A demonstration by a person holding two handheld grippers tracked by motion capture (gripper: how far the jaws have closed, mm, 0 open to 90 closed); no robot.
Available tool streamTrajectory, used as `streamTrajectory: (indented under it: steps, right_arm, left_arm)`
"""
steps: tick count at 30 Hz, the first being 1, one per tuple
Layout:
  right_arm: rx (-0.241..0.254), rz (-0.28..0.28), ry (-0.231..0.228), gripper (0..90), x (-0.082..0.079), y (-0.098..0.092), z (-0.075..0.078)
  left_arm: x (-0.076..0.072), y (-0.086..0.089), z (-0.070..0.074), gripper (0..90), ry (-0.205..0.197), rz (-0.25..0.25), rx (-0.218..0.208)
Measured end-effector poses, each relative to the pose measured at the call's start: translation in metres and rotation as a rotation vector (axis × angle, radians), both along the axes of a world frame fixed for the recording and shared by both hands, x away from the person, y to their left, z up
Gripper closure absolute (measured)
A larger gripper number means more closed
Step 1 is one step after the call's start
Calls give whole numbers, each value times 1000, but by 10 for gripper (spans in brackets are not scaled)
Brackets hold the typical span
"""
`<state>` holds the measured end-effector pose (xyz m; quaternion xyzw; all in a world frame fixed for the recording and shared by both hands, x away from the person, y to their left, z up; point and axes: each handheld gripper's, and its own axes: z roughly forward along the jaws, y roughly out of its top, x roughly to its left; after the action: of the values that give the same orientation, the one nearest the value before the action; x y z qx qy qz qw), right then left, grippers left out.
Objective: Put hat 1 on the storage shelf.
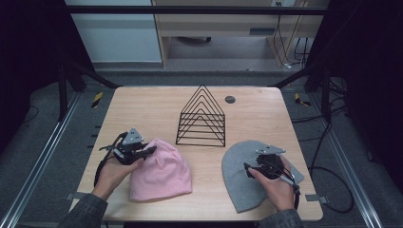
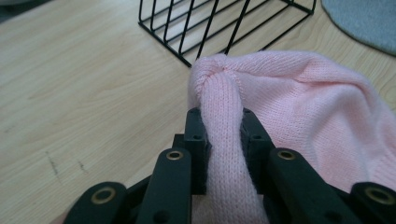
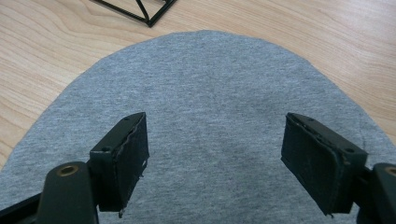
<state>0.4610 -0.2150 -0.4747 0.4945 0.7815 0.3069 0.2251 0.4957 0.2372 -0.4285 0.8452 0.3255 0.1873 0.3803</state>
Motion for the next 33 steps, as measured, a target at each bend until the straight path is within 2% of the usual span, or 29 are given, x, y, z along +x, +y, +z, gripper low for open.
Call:
streamTrajectory:
  steps: [2,7,10,16,20,28,29,33]
  right_arm:
    - [1,-1,0,229,0,0,0]
    - [12,0,-18,231,-1,1,3]
    - [19,8,-35,240,-1,2,5]
    - [36,6,-44,262,-2,3,6]
    - [54,13,-69,299,-1,3,8]
    - [71,55,-92,340,-4,8,11]
    - [91,72,-100,355,-5,13,14]
    - [115,116,-129,386,-5,27,21]
  left_arm:
    - [-3,-1,6,767,-17,-2,-6]
    - [-10,-7,21,770,-43,-19,14]
    - [-13,-11,36,770,-76,-29,34]
    - [-15,-16,50,770,-98,-40,26]
    - [-18,-17,60,771,-117,-51,42]
    - [-18,-18,77,771,-144,-54,50]
    - [-18,-18,79,771,-144,-54,41]
    - [-18,-17,88,771,-159,-57,50]
